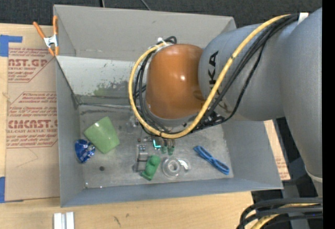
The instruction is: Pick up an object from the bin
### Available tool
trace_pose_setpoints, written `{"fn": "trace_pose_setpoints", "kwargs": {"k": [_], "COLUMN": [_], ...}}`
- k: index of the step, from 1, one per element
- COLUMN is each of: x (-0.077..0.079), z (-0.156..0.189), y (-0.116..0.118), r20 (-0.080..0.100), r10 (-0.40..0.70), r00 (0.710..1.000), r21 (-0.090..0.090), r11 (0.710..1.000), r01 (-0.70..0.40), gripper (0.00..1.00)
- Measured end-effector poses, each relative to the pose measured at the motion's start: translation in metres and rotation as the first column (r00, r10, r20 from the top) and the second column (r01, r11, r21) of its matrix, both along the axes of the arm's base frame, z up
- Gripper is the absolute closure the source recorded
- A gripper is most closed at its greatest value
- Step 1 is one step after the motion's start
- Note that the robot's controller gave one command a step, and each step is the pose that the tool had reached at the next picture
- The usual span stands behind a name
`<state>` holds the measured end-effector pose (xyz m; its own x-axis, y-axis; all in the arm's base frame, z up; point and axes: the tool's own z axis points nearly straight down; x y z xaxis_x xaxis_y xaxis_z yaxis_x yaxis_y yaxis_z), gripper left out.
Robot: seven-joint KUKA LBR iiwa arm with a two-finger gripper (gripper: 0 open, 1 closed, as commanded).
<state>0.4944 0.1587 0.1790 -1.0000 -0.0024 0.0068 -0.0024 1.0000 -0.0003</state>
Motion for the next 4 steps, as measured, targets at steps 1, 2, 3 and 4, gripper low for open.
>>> {"fn": "trace_pose_setpoints", "kwargs": {"k": [1, 2, 3, 4], "x": [0.005, -0.011, -0.011, -0.013], "z": [-0.08, -0.108, -0.107, -0.02], "y": [-0.08, -0.077, -0.077, -0.098], "r20": [0.001, 0.009, 0.013, 0.014], "r10": [-0.191, 0.016, 0.016, 0.056], "r00": [0.982, 1.0, 1.0, 0.998], "r21": [-0.003, 0.004, 0.005, 0.0], "r11": [0.982, 1.0, 1.0, 0.998], "r01": [0.191, -0.016, -0.016, -0.056], "gripper": [0.0, 0.0, 1.0, 1.0]}}
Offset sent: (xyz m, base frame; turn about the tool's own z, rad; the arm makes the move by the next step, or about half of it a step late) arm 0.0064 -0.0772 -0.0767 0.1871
